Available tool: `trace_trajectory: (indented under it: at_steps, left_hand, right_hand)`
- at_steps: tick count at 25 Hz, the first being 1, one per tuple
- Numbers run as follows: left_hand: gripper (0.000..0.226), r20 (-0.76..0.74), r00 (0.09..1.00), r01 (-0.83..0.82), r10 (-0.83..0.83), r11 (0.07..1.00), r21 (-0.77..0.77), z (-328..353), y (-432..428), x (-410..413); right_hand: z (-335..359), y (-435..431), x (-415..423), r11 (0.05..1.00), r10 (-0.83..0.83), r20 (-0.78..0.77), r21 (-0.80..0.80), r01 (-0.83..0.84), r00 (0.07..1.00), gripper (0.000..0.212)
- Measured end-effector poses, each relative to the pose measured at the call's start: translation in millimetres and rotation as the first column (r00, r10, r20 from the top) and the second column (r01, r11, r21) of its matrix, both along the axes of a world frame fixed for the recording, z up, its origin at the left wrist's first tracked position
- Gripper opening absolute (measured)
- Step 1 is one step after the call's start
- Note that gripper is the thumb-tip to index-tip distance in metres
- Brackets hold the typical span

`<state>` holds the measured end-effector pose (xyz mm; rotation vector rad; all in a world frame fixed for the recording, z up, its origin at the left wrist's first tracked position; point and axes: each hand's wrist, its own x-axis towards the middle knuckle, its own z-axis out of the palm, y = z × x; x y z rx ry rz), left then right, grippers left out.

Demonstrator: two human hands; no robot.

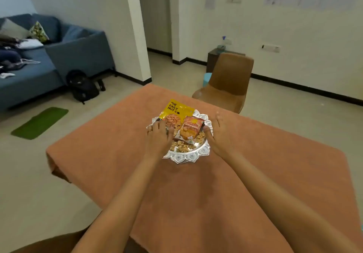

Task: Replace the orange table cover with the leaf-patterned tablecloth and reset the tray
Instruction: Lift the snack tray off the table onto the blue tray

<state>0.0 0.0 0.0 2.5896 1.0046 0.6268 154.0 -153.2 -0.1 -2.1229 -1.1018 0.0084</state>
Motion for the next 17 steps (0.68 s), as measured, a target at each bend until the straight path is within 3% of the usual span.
trace_trajectory:
  at_steps: [3,7,10,13,17]
  left_hand:
    - [0.056,-0.088,0.990,-0.113,0.107,0.991,-0.070,-32.4,18.8,1.5]
    - [0.065,-0.141,0.976,-0.186,0.165,0.971,-0.152,-56.7,37.4,18.1]
    - [0.070,-0.148,0.970,-0.218,0.192,0.958,-0.185,-68.5,47.1,26.3]
    - [0.066,-0.123,0.962,-0.263,0.243,0.944,-0.198,-77.6,48.7,28.8]
    - [0.059,-0.062,0.969,-0.247,0.240,0.958,-0.148,-78.5,45.6,32.1]
  right_hand:
    - [-36.4,16.3,1.3,0.992,-0.127,-0.099,-0.013,0.127,0.987,0.073]
    - [-70.5,35.5,10.9,0.947,-0.322,-0.171,-0.052,0.317,0.931,0.072]
    - [-84.7,44.9,16.5,0.933,-0.353,-0.289,-0.032,0.359,0.890,0.079]
    - [-89.5,48.5,19.2,0.932,-0.341,-0.375,-0.013,0.363,0.862,0.069]
    - [-88.0,44.9,18.7,0.907,-0.399,-0.298,0.010,0.421,0.867,0.051]
